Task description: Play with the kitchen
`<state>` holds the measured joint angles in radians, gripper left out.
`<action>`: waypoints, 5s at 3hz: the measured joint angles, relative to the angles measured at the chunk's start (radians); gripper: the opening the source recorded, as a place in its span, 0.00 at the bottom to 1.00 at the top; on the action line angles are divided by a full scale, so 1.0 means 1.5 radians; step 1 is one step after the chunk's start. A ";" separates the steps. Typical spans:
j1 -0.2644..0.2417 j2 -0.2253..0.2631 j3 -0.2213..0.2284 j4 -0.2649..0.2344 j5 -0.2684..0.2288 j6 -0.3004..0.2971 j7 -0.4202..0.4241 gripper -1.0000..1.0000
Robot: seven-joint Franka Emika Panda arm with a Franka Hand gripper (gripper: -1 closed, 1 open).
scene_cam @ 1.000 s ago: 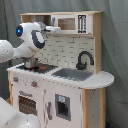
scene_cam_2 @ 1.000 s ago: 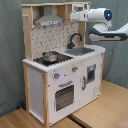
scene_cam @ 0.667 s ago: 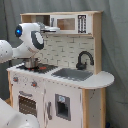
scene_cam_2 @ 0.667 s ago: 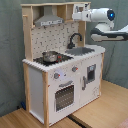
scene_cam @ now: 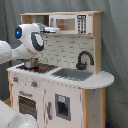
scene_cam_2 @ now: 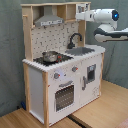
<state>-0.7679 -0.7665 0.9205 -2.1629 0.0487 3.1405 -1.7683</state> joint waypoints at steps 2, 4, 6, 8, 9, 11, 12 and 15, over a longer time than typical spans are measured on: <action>0.026 -0.019 -0.024 0.000 0.000 0.005 -0.014 1.00; 0.030 -0.119 -0.054 0.002 0.001 0.074 0.065 1.00; -0.003 -0.204 -0.052 0.003 0.002 0.101 0.202 1.00; -0.062 -0.260 -0.035 0.013 0.002 0.113 0.335 1.00; -0.100 -0.292 -0.027 0.028 0.002 0.118 0.413 1.00; -0.165 -0.359 -0.026 0.070 0.004 0.108 0.546 1.00; -0.190 -0.392 -0.031 0.083 0.008 0.093 0.602 1.00; -0.256 -0.503 -0.057 0.096 0.014 0.012 0.784 1.00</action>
<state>-1.1522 -1.5209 0.8343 -2.0194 0.0694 3.1580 -0.5922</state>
